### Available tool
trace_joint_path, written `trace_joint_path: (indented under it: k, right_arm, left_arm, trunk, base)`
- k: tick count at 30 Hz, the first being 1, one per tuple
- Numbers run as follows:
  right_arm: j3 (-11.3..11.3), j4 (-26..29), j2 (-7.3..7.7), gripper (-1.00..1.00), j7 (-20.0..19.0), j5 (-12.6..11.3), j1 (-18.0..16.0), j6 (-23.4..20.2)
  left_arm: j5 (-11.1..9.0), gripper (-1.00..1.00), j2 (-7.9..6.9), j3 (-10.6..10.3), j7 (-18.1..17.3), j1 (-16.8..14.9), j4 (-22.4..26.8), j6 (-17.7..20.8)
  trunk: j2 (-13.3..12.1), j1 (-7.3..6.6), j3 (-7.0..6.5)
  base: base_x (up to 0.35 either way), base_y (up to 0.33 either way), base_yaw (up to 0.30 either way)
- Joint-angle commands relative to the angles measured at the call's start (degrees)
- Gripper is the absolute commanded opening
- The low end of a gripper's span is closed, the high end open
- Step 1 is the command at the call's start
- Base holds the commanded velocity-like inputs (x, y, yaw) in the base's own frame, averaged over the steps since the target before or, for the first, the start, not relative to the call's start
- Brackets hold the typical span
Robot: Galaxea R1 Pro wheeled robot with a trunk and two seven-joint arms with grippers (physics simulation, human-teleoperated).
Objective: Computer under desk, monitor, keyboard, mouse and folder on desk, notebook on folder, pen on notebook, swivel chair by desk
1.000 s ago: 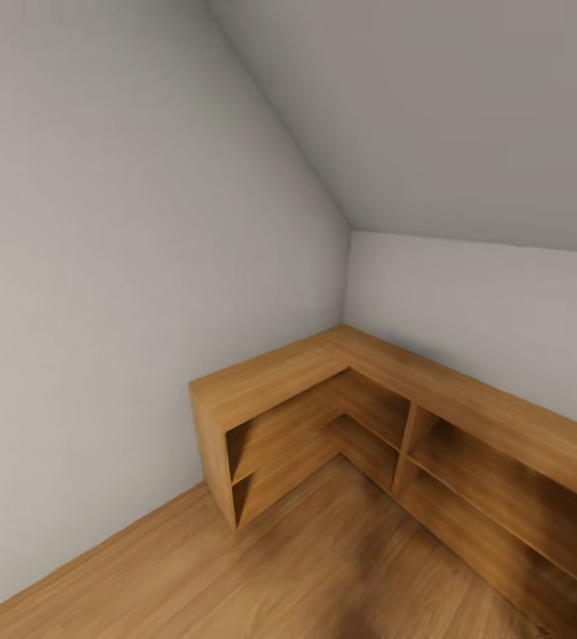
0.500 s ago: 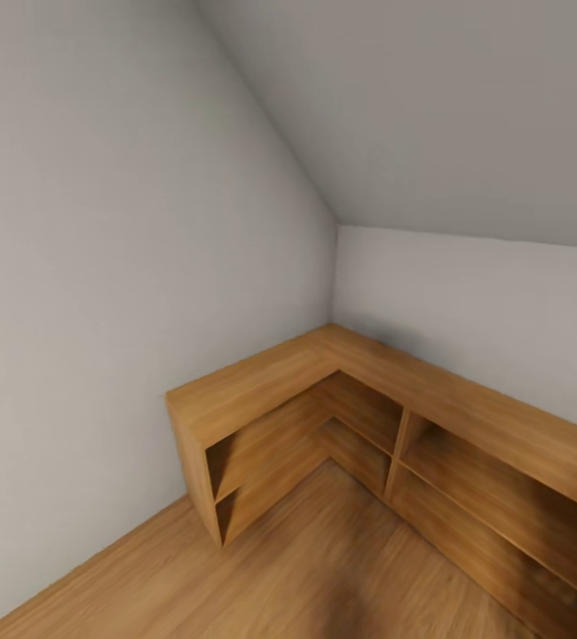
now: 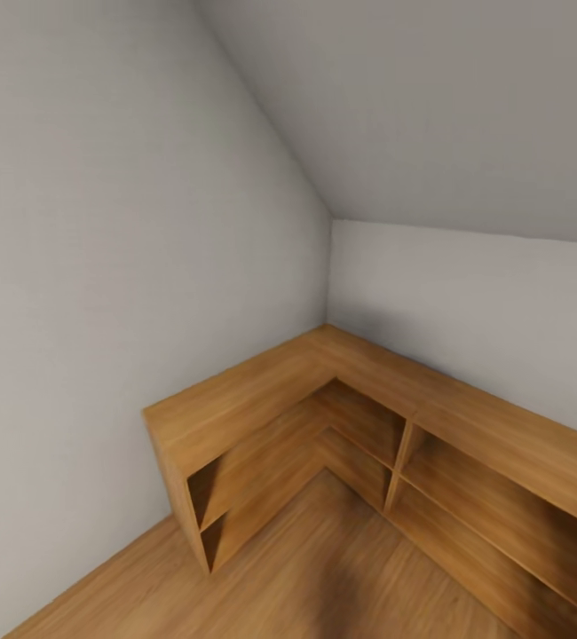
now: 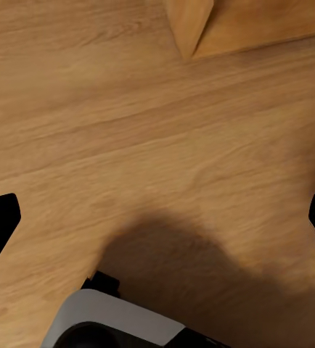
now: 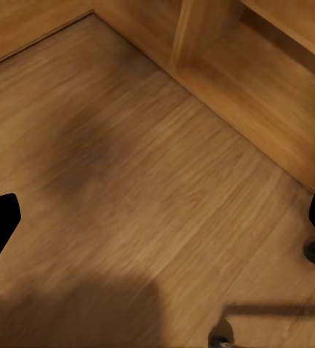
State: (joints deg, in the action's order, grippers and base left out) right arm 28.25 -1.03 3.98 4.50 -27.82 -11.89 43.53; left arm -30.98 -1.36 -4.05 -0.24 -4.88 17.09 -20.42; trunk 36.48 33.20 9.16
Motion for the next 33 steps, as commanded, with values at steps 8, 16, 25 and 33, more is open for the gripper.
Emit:
trace_joint_path:
  k: [8, 16, 25, 33]
  right_arm:
    - [0.49, -0.11, -0.02, 1.00, 0.43, 0.05, -0.06, 0.15]
    - [0.49, -0.11, -0.02, 1.00, 0.42, 0.05, -0.06, 0.15]
    - [0.49, -0.11, -0.02, 1.00, 0.42, 0.05, -0.06, 0.15]
    - [0.49, -0.11, -0.02, 1.00, 0.42, 0.05, -0.06, 0.15]
  left_arm:
    - [-0.57, 1.00, -0.04, -0.43, -0.02, -0.04, -0.04, -0.22]
    - [-0.57, 1.00, -0.04, -0.43, -0.02, -0.04, -0.04, -0.22]
    - [-0.57, 1.00, -0.04, -0.43, -0.02, -0.04, -0.04, -0.19]
    - [-0.57, 1.00, -0.04, -0.43, -0.02, -0.04, -0.04, -0.23]
  trunk:
    - [0.07, 0.05, 0.81]
    - [0.07, 0.05, 1.31]
    - [0.07, 0.05, 1.55]
    - [0.07, 0.05, 1.59]
  base:
    - [0.268, 0.039, -0.055]
    - [0.049, 0.011, -0.183]
    - [0.008, 0.002, -0.246]
    - [0.001, 0.000, -0.261]
